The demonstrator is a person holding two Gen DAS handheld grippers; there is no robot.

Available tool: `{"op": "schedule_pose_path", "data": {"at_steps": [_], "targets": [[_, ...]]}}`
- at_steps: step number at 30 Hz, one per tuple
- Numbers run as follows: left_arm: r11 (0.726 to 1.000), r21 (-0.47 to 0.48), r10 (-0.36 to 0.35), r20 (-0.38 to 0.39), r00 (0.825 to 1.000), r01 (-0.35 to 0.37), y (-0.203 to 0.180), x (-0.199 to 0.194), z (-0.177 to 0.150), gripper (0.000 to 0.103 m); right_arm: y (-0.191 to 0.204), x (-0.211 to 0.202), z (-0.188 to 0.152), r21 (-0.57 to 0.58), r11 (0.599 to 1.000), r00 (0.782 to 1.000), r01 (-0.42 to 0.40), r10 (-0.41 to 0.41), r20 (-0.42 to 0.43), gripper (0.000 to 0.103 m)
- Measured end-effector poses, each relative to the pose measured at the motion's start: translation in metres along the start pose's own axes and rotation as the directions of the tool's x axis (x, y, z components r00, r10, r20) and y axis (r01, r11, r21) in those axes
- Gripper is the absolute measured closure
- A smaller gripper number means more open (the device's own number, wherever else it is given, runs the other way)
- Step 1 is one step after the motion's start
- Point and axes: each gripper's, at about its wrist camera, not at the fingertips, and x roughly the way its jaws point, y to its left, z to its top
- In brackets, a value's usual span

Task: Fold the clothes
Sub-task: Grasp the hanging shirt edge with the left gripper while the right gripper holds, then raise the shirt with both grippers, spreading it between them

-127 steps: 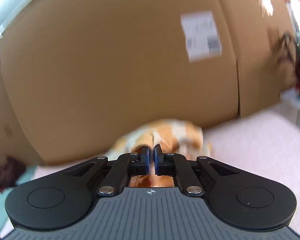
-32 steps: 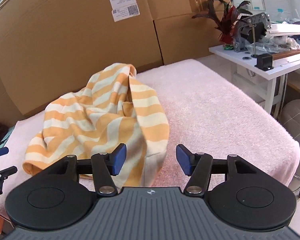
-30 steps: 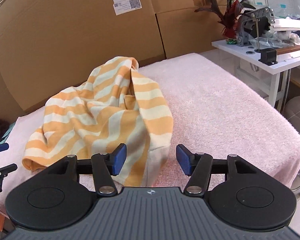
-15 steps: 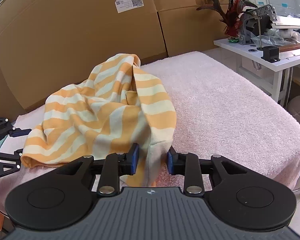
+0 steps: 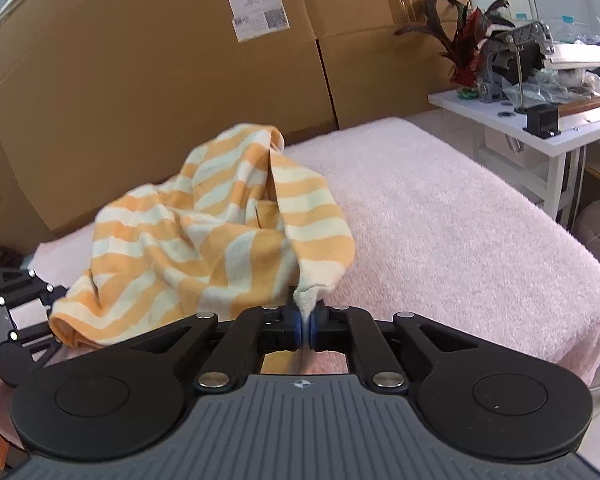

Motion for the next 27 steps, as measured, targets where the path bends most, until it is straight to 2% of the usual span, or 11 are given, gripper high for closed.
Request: {"op": "schedule_pose_path", "data": {"at_steps": [2,5,9,11,13,15,16,18,22,26,27], "targets": [[0.983,-0.179,0.049,0.063,0.997,-0.036,0.024,-0.015,0.008,0.1,0.001,-0.009,0.019,0.029,0.996,0.995,-0.081,0.079,0.055,0.098],[0.926,-0.372,0.123,0.151,0.981,-0.059,0.065,-0.04,0.022,0.101,0.011,-0.019,0.058,0.053,0.978,0.971,-0.203,0.194,0.138,0.098],[0.844,-0.527,0.269,0.251,0.93,-0.101,0.123,-0.086,0.042,0.103,0.034,-0.035,0.11,0.034,0.952,0.925,-0.306,0.288,0.247,0.098],[0.818,-0.566,0.309,0.287,0.907,-0.099,0.151,-0.109,0.049,0.103,0.045,-0.043,0.134,0.026,0.938,0.899,-0.347,0.324,0.293,0.098],[0.828,-0.541,0.354,0.293,0.888,-0.151,0.16,-0.123,0.054,0.103,0.054,-0.046,0.145,0.016,0.937,0.895,-0.348,0.327,0.302,0.098],[0.854,-0.492,0.335,0.272,0.902,-0.168,0.153,-0.125,0.052,0.101,0.062,-0.049,0.156,0.006,0.937,0.891,-0.35,0.331,0.312,0.098],[0.867,-0.466,0.322,0.261,0.91,-0.174,0.149,-0.125,0.05,0.094,0.067,-0.05,0.161,0.001,0.936,0.888,-0.351,0.332,0.317,0.098],[0.914,-0.383,0.229,0.21,0.95,-0.136,0.125,-0.11,0.04,0.076,0.072,-0.052,0.166,-0.005,0.938,0.887,-0.347,0.33,0.322,0.098],[0.969,-0.246,0.023,0.147,0.989,0.014,0.052,-0.073,0.025,0.071,0.077,-0.052,0.168,-0.014,0.942,0.888,-0.335,0.321,0.329,0.098],[0.997,-0.059,0.047,0.132,0.99,-0.04,-0.02,-0.039,0.029,0.067,0.084,-0.058,0.171,-0.033,0.94,0.881,-0.34,0.331,0.337,0.098],[0.996,-0.022,0.091,0.132,0.987,-0.089,-0.028,-0.029,0.031,0.066,0.085,-0.059,0.172,-0.039,0.939,0.879,-0.343,0.335,0.339,0.098]]}}
